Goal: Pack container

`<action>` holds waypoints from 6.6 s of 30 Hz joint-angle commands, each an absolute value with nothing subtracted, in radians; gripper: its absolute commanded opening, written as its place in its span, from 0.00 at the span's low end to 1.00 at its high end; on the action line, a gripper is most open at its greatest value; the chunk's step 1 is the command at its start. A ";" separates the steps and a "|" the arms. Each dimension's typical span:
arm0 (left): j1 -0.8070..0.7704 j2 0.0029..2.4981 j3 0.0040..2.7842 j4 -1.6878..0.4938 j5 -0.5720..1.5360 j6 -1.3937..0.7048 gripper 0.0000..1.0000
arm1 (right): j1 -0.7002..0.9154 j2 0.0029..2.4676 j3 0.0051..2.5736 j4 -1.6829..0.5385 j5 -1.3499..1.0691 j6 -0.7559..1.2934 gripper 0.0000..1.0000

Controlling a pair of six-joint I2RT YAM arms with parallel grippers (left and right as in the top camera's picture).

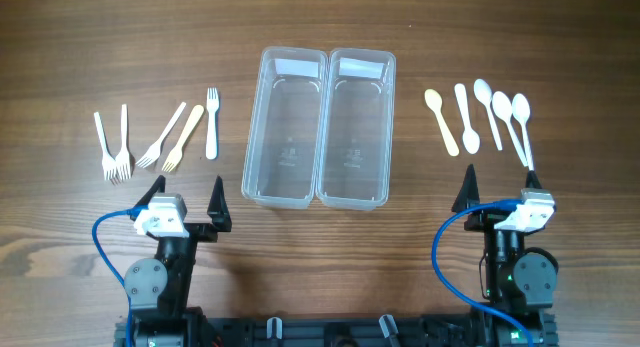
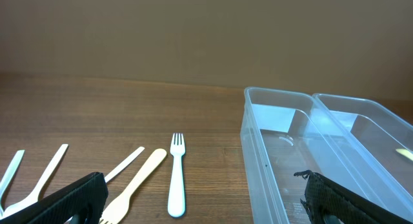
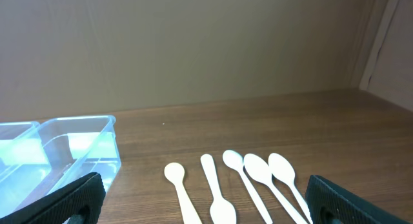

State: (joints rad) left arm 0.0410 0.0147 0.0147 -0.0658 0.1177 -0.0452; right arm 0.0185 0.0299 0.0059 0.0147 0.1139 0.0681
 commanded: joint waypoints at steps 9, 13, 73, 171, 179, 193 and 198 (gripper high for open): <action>0.042 0.010 0.006 -0.064 0.112 -0.030 1.00 | 0.019 0.034 0.006 0.019 0.131 0.086 1.00; 0.042 0.010 0.006 -0.064 0.112 -0.030 1.00 | 0.019 0.034 0.006 0.019 0.131 0.085 1.00; 0.042 0.010 0.006 -0.064 0.112 -0.030 1.00 | 0.019 0.034 0.006 0.019 0.131 0.085 1.00; 0.042 0.010 0.006 -0.064 0.112 -0.030 1.00 | 0.019 2.041 1.339 -0.610 -0.114 -0.286 0.52; 0.042 0.010 0.006 -0.064 0.112 -0.030 1.00 | 0.019 2.041 1.333 -0.598 -0.113 -0.288 0.52; 0.042 0.010 0.006 -0.064 0.112 -0.030 1.00 | 0.019 2.041 1.333 -0.587 -0.114 -0.286 0.52; 0.042 0.010 0.006 -0.064 0.112 -0.030 1.00 | 0.019 2.042 1.333 -0.584 -0.113 -0.286 0.52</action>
State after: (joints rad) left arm 0.0414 0.0147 0.0139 -0.0658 0.1173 -0.0452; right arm 0.0185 2.0308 1.3323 -0.5888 -0.0975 -0.2752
